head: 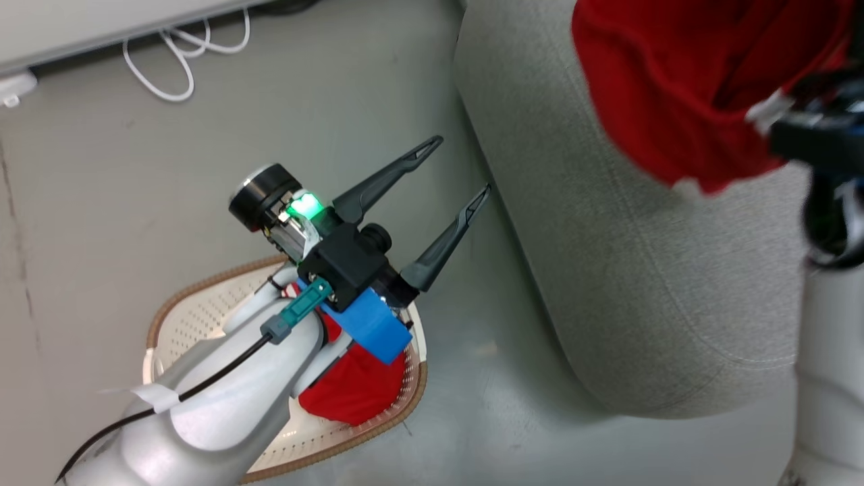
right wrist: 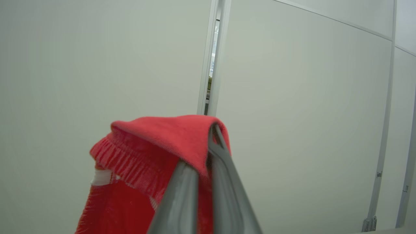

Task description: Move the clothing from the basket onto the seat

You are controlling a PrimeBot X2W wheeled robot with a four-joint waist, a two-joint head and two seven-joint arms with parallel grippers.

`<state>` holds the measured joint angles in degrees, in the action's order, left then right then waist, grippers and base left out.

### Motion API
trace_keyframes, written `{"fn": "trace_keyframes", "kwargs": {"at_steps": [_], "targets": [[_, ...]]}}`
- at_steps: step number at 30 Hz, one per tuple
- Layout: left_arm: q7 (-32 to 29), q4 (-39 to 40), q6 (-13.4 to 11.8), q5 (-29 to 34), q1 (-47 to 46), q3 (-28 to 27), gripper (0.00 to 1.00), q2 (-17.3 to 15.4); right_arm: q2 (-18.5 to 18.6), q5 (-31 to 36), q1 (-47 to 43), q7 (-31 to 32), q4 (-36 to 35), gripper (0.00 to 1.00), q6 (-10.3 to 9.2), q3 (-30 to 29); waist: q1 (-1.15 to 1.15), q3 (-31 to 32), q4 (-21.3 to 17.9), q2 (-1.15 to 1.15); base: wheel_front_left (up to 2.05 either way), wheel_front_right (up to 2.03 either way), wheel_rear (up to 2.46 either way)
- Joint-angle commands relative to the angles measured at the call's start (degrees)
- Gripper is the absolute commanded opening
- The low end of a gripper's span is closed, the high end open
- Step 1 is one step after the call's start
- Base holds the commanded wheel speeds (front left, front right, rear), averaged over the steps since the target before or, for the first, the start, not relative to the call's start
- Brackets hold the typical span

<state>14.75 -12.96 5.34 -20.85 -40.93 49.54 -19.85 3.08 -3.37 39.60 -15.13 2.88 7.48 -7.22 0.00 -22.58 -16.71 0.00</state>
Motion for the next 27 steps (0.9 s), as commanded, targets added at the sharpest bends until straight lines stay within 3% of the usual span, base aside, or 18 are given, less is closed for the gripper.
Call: {"fn": "trace_keyframes", "kwargs": {"at_steps": [1, 9, 15, 21, 27], "targets": [[-0.3, 0.5, 0.21, 0.7, -1.93, 0.03, 1.0, -0.66, 1.83, 1.07, 4.23, -0.04, -0.45, 0.0, 0.03, -2.04, 0.0, -4.89, 2.07, 0.0, 0.0, 0.0, 0.0], [-0.35, 1.52, 0.49, 1.85, -5.74, -0.16, 1.0, -1.91, 10.56, 2.82, 17.61, -0.04, 1.88, 0.0, 0.02, -8.16, 0.0, -12.93, 4.04, 0.0, 0.0, 0.0, 0.0], [-0.3, 1.69, 0.78, 2.41, -7.29, 0.38, 1.0, -2.42, 15.74, 2.36, 22.56, -0.04, 8.1, 0.0, 0.02, -13.01, 0.0, -16.52, 4.9, 0.0, 0.0, 0.0, 0.0], [-0.24, 2.01, 0.95, 2.71, -8.34, 0.61, 1.0, -2.59, 19.13, 2.41, 23.02, -0.05, 15.64, 0.0, 0.02, -16.33, 0.0, -18.46, 5.8, 0.0, 0.0, 0.0, 0.0], [-0.17, 2.0, 0.94, 2.73, -8.98, 0.8, 1.0, -2.78, 20.06, 3.35, 20.52, -0.04, 23.62, 0.0, 0.03, -20.05, 0.0, -19.8, 6.36, 0.0, 0.0, 0.0, 0.0]]}}
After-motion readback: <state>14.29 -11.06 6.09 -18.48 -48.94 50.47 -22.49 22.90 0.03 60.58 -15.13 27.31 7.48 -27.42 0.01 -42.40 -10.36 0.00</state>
